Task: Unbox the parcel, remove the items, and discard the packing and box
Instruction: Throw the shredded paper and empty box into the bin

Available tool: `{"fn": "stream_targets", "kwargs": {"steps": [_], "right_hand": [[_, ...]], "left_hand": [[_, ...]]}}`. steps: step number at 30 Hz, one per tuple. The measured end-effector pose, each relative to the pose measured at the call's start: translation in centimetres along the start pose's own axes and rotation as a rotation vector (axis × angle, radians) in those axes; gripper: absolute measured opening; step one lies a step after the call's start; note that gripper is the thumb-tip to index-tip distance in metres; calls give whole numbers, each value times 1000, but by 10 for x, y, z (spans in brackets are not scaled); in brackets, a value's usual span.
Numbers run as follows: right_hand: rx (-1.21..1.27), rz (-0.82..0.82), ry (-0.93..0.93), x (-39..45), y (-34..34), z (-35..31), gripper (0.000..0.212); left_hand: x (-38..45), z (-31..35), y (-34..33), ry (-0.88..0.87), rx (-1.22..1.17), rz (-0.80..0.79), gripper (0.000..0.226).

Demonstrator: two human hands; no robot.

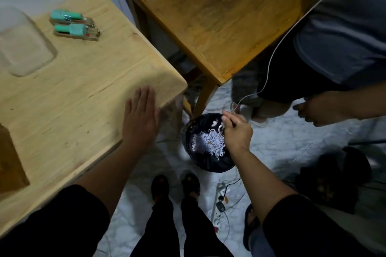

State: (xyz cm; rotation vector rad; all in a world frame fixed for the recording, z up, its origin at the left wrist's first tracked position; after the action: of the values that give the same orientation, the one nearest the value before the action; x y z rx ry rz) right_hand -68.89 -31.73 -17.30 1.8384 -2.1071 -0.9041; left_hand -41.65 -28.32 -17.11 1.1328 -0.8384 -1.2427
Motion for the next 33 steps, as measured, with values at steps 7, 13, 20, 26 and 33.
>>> {"fn": "stream_targets", "kwargs": {"steps": [7, 13, 20, 26, 33], "right_hand": [[-378, -293, 101, 4, -12, 14, 37], [-736, -517, 308, -12, -39, -30, 55], [-799, -561, 639, -46, -66, -146, 59], [-843, -542, 906, -105, -106, -243, 64], [-773, -644, 1033, -213, -167, -306, 66]], "left_hand": [[-3, 3, 4, 17, -20, -5, 58], [-8, 13, 18, 85, 20, -58, 48], [-31, -8, 65, 157, 127, -115, 43], [-71, -62, 153, 296, 86, 104, 47], [-167, -165, 223, 520, 98, 218, 54]]}}
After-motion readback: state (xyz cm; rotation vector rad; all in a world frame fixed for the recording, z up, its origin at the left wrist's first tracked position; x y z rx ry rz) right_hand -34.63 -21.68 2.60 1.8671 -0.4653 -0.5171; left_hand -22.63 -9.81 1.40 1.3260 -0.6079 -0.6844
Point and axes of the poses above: each hand's wrist, its own x-axis towards the middle knuckle, its own y-axis out of the back of the hand, z = x × y, the point moved 10 cm from there along x, towards the middle knuckle, and after that the axes turned 1 degree about -z, right-handed, at the moved point
